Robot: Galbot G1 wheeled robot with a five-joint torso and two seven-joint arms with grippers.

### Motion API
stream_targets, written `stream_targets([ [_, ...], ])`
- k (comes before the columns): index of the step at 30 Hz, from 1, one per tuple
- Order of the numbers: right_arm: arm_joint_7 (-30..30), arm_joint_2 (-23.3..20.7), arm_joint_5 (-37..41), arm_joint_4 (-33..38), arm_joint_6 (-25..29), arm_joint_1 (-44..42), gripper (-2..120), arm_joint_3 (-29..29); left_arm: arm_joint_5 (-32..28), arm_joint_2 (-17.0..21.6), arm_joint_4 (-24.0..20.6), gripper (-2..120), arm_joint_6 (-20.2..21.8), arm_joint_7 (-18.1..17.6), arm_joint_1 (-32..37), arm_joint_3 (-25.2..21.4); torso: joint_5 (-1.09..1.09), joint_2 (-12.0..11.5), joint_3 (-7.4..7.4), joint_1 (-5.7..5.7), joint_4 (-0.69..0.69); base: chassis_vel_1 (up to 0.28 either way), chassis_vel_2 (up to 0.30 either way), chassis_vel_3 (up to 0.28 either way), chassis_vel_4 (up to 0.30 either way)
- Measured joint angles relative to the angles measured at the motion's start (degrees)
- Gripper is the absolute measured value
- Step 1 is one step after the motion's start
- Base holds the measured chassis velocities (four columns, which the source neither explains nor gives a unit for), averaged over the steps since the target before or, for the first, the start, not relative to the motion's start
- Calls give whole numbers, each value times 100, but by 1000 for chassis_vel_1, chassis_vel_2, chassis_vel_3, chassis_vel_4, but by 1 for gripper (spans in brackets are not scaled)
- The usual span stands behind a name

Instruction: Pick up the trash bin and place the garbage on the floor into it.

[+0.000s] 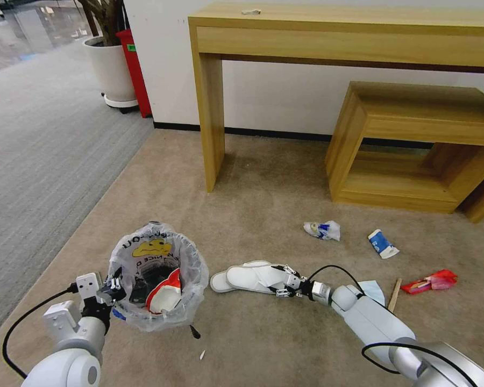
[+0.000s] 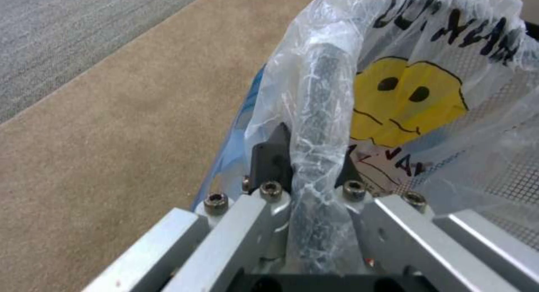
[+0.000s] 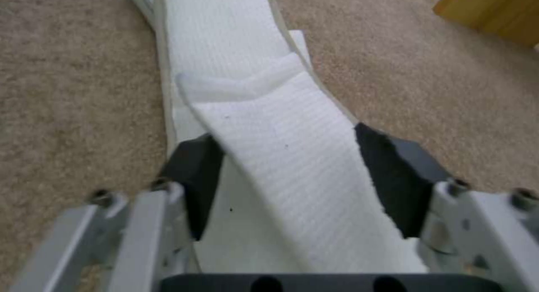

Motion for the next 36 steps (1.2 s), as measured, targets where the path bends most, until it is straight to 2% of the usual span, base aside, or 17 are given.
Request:
stream_targets([
  [2,-10,-3,0,-1,1,1,46,7,3,-7,-26,3,-12,-1,13,4,0,0,0,0,0,0,0,0,0],
  [3,-10,-3,0,-1,1,1,46,7,3,-7,-26,3,-12,-1,13,4,0,0,0,0,0,0,0,0,0],
  [6,-28,1,0,-2,8,3,32,20,10,-12,-47,3,-25,-1,21,6,0,0,0,0,0,0,0,0,0],
  [7,-28,1,0,-2,8,3,32,20,10,-12,-47,3,-25,-1,21,6,0,0,0,0,0,0,0,0,0],
  [14,-100,32,1,-39,14,17,7,18,21,-26,-56,3,-49,-3,20,16,0,0,0,0,0,0,0,0,0],
  [29,-217,105,61,-73,29,41,0,16,22,-24,-33,3,-83,-4,11,5,0,0,0,0,0,0,0,0,0],
  [32,-229,57,134,14,73,12,0,43,26,-16,-4,3,-83,-4,10,-5,1,0,0,0,1,0,0,0,0],
  [36,-255,-234,427,366,83,-90,0,66,49,-4,76,3,-83,-5,5,-5,1,0,0,0,1,0,0,0,0],
])
